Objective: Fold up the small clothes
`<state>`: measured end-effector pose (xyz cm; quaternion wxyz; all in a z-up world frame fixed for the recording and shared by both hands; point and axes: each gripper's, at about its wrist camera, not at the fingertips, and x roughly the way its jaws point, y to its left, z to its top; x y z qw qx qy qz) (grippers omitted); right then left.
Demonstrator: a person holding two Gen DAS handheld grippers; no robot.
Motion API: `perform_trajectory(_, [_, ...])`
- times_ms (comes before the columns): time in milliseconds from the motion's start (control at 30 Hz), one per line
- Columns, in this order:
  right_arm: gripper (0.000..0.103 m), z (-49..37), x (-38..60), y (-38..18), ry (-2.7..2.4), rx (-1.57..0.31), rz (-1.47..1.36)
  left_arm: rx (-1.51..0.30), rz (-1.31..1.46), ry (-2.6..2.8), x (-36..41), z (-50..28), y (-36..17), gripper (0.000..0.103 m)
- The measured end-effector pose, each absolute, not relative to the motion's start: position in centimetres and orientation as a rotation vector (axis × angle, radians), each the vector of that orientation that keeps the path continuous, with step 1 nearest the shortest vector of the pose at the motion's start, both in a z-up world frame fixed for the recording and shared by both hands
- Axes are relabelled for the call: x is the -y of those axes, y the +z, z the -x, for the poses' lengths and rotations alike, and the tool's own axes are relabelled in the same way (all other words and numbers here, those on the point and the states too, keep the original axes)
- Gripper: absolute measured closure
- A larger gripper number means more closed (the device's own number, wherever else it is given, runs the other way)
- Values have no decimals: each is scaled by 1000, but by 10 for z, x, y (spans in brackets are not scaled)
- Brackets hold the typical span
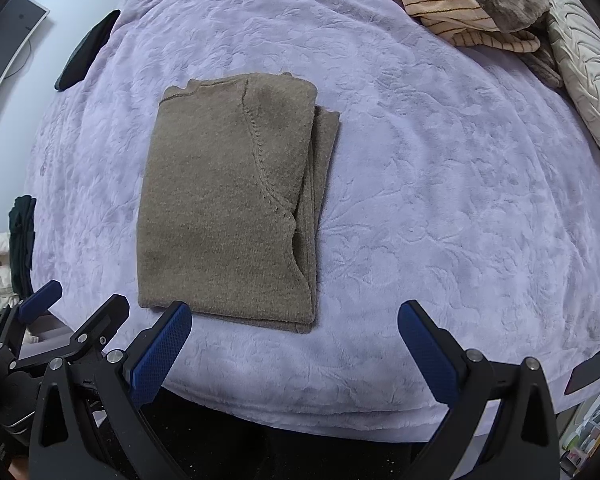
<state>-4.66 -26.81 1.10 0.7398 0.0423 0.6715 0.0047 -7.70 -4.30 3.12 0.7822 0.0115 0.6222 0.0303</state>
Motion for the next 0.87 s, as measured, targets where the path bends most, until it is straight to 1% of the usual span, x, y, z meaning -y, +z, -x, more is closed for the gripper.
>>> perform_trajectory(867, [0,42,268,10,9,-1475,-96,-1338,-25,34,43,66,30,4])
